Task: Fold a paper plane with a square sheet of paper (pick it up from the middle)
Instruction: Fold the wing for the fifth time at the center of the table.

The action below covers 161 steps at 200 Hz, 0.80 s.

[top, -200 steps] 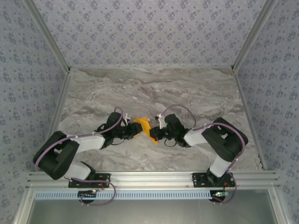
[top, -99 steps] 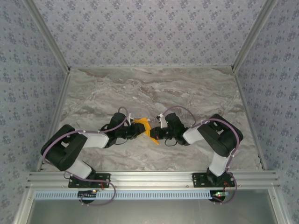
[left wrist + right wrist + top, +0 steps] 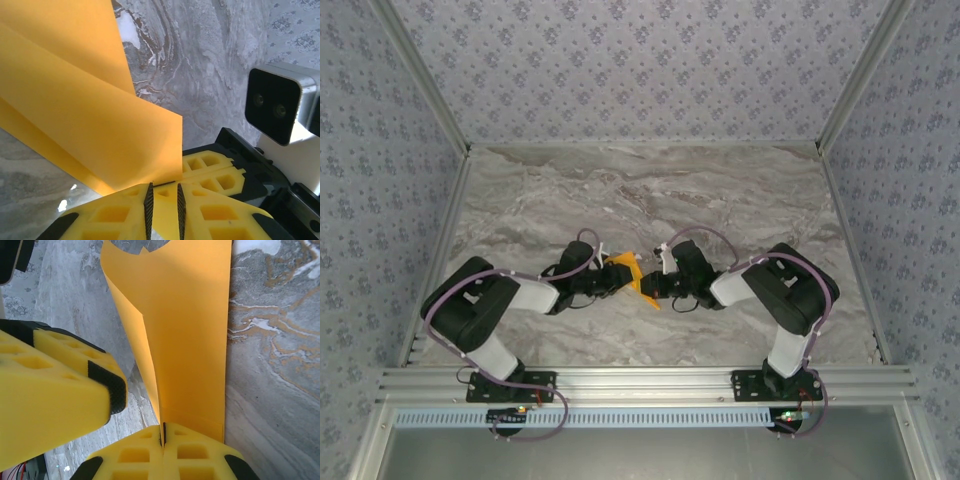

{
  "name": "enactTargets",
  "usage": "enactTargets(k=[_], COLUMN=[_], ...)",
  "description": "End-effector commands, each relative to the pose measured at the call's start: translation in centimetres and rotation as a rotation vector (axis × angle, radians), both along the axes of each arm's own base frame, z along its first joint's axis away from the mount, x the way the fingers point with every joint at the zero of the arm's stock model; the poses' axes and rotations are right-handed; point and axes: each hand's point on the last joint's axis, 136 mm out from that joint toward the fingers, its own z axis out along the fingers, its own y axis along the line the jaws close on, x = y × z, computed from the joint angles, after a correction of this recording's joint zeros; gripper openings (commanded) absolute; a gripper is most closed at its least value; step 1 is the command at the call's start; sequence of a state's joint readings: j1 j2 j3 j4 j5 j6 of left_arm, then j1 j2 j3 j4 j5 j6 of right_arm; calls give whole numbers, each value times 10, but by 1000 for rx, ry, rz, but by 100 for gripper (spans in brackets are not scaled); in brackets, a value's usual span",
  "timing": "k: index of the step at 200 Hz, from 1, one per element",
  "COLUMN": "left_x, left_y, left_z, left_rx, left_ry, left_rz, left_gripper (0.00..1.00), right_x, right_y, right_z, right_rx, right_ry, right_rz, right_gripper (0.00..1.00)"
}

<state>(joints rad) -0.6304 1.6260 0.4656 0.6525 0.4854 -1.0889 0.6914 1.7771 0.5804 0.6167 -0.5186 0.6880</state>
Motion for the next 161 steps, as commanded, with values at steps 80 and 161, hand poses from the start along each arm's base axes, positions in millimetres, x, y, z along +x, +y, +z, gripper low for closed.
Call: enactTargets(k=[80, 161], left_x=[11, 11], left_y=[-7, -6], left_z=[-10, -14], left_rx=[16, 26], left_ry=[-26, -13], left_rz=[6, 9], left_gripper=[18, 17], right_x=[-6, -15], right_y=[2, -16], right_z=[6, 11], right_rx=[-7, -84], right_ry=[15, 6], right_rz=[57, 77], right_gripper=[12, 26])
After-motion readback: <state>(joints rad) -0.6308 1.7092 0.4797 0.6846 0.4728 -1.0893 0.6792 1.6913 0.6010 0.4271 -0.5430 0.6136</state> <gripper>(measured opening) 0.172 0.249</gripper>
